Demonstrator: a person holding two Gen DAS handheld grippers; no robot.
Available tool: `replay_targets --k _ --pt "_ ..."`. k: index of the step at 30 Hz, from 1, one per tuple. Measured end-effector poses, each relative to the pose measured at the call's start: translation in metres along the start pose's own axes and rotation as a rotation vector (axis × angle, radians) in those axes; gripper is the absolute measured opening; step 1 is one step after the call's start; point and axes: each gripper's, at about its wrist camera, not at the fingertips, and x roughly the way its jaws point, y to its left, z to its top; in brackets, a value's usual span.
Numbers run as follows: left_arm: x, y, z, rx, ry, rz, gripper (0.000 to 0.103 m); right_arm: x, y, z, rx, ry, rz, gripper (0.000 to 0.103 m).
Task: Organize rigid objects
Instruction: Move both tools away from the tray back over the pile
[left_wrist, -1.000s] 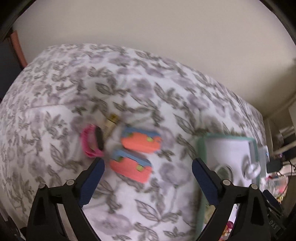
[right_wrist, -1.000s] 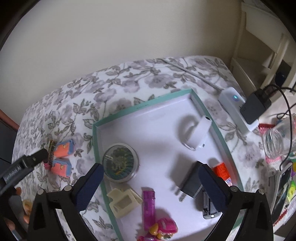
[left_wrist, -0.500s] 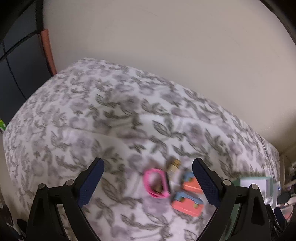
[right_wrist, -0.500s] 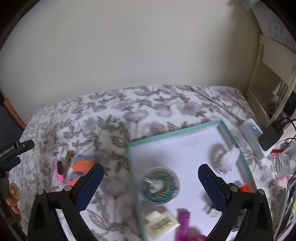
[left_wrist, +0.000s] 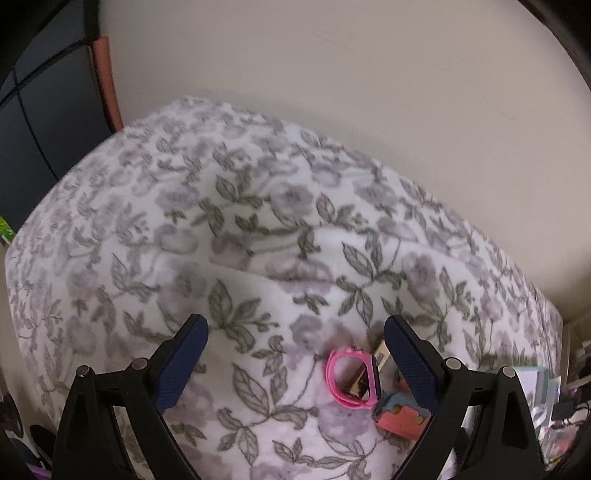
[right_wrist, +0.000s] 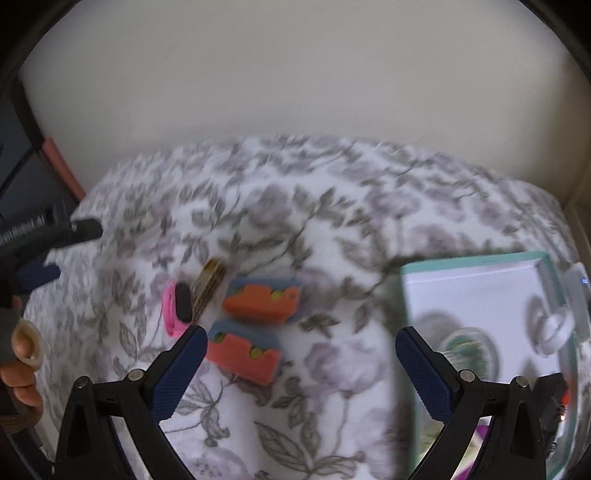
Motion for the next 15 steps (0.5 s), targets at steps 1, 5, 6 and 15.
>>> replay_targets --k 1,5,6,15 --pt "0.003 -0.002 -0.001 0.004 0.014 -0.005 0.096 0.009 0.004 -0.002 -0.011 0.023 0.008 0.103" --pt "0.026 -0.007 -0.007 0.016 0.105 -0.038 0.096 0.034 0.015 -0.009 -0.053 0.08 0.005 0.103" --pt "0.033 -0.009 -0.009 0.016 0.13 -0.046 0.096 0.041 0.018 -0.011 -0.062 0.094 0.004 0.103" --pt "0.06 -0.023 -0.017 0.055 0.205 -0.067 0.096 0.066 0.031 -0.013 -0.097 0.119 0.013 0.103"
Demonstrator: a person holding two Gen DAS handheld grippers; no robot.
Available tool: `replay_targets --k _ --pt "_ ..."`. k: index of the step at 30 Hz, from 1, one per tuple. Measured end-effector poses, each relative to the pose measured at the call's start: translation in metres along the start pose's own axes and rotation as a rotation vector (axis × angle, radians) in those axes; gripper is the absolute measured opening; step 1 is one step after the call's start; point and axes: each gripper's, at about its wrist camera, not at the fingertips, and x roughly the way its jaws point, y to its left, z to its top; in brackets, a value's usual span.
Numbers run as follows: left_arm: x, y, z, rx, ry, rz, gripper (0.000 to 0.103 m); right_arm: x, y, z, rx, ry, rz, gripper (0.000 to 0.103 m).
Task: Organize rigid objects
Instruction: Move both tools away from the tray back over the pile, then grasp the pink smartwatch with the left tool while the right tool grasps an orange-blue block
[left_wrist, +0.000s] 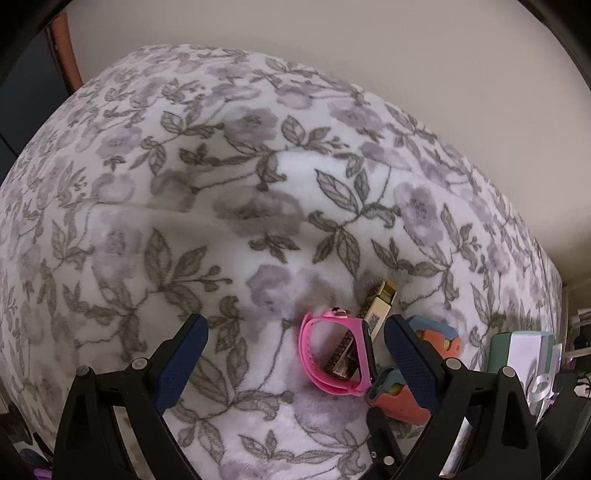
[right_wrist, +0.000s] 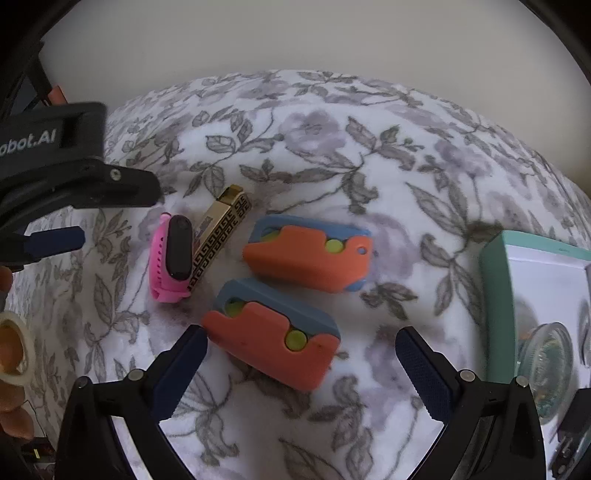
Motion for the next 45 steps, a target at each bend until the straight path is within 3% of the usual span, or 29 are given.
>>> replay_targets --k 7,15,19,21,27,45 --pt "0.018 -0.004 -0.004 0.022 0.056 0.011 0.096 0.01 0.008 0.0 -0.036 -0.01 -0.043 0.102" --pt "0.023 -0.011 -0.007 0.038 0.076 -0.017 0.094 0.006 0.0 0.005 -0.018 -0.017 -0.052 0.077" --pt "0.031 -0.016 -0.01 0.04 0.106 -0.028 0.076 0.006 -0.009 0.008 -0.003 -0.009 -0.041 0.066" --pt "0.034 -0.016 -0.011 0.032 0.121 -0.049 0.072 0.006 -0.012 0.009 0.003 -0.004 -0.031 0.063" --pt "0.036 -0.018 -0.011 0.025 0.131 -0.1 0.055 0.003 -0.013 0.005 -0.016 0.047 -0.022 0.062" --pt "0.024 -0.016 -0.014 0.026 0.13 -0.042 0.054 -0.011 -0.033 -0.013 -0.004 0.099 -0.029 0.051"
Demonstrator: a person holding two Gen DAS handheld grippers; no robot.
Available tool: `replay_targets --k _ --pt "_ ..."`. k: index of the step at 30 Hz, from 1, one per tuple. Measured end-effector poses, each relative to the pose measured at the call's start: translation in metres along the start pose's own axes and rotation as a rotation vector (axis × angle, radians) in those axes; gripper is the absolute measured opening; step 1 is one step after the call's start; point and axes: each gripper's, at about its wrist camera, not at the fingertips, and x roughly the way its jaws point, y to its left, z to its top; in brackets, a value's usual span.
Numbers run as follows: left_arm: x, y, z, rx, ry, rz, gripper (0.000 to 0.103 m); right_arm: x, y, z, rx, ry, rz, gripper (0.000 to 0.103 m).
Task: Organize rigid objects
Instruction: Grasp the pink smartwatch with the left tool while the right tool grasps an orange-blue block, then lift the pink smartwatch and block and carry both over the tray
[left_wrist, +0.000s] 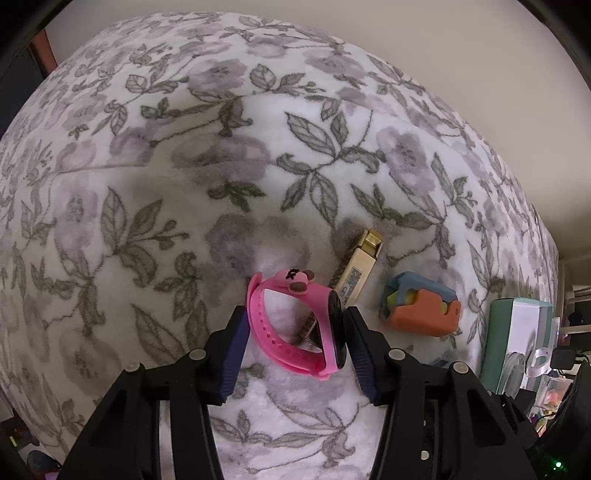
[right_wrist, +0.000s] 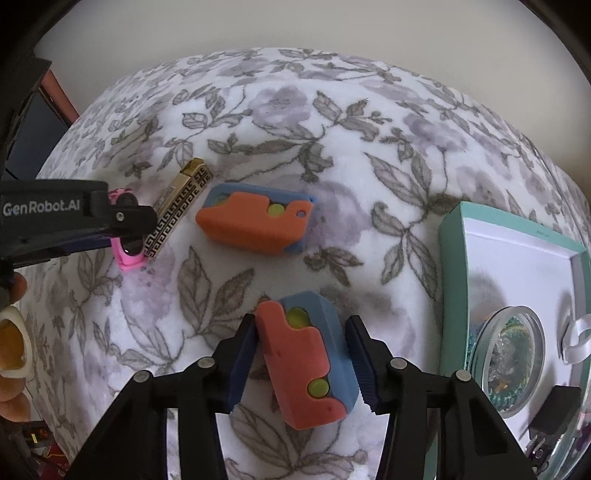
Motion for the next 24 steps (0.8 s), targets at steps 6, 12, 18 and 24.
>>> replay_targets --k 6,12,18,24 --pt "-0.014 0.001 0.004 -0.006 -0.023 0.002 0.054 -0.014 -0.018 0.002 0.052 -0.024 0.03 0.05" --pt "-0.047 -0.003 0.006 0.008 -0.105 -0.008 0.054 -0.036 -0.031 0.002 0.086 -0.074 0.052 0.047" --pt "-0.076 -0.009 0.007 0.021 -0.166 -0.03 0.054 -0.043 -0.032 0.004 0.096 -0.092 0.058 0.046" --pt "-0.082 -0.021 0.005 0.038 -0.192 -0.032 0.054 -0.052 -0.036 0.007 0.107 -0.119 0.064 0.043"
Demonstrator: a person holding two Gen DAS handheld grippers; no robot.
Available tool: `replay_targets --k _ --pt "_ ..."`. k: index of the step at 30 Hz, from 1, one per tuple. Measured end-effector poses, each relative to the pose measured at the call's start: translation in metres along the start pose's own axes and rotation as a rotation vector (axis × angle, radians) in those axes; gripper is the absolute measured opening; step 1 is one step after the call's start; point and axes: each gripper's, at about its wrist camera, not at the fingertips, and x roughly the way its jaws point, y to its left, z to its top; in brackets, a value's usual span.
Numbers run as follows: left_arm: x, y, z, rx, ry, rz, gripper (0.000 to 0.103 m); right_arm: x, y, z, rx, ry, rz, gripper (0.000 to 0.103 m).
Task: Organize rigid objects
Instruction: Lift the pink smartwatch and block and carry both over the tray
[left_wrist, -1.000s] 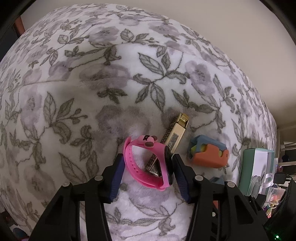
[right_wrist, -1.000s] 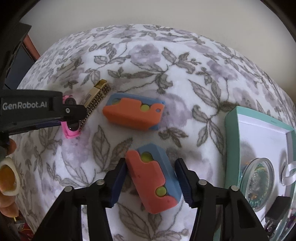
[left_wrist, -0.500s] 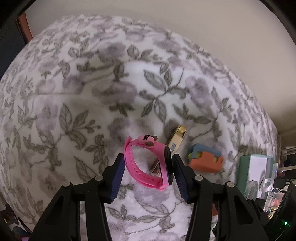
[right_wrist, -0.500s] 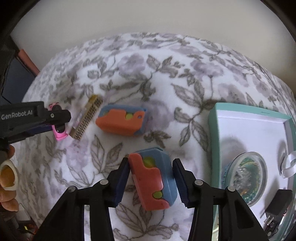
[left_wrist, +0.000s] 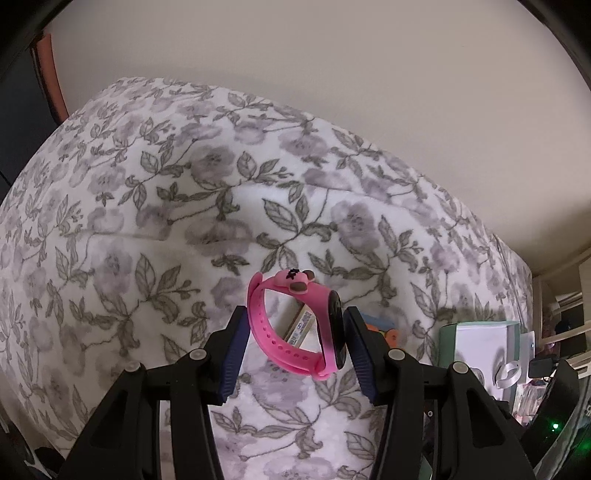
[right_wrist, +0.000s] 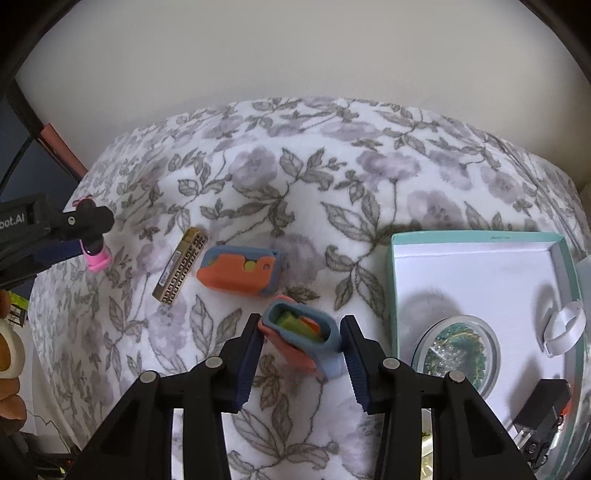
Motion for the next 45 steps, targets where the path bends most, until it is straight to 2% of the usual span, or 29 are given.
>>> replay_targets --k 11,17,23,27,33,40,45 --pt "-0.002 -0.01 -0.004 0.021 0.002 -0.002 0.054 0.002 -0.008 0.0 0.015 0.008 -0.002 0.042" --pt "-0.008 -0.014 -0.003 0.027 -0.008 -0.02 0.054 -0.028 -0.015 0.009 0.032 -0.066 0.016 0.042" --pt "-0.023 -0.035 -0.007 0.074 -0.035 -0.058 0.054 -0.075 -0.042 0.015 0.086 -0.161 -0.002 0.042" --pt "-0.031 -0.069 -0.018 0.148 -0.046 -0.092 0.054 -0.092 -0.072 0.011 0.144 -0.187 -0.042 0.042" --pt "-0.031 -0.123 -0.039 0.267 -0.058 -0.11 0.054 -0.096 -0.114 0.0 0.22 -0.161 -0.104 0.042" --pt "-0.009 -0.189 -0.075 0.413 -0.046 -0.121 0.054 -0.091 -0.155 -0.012 0.289 -0.123 -0.125 0.042" --pt "0.016 -0.219 -0.094 0.437 -0.008 -0.172 0.054 -0.089 -0.178 -0.021 0.33 -0.101 -0.135 0.043"
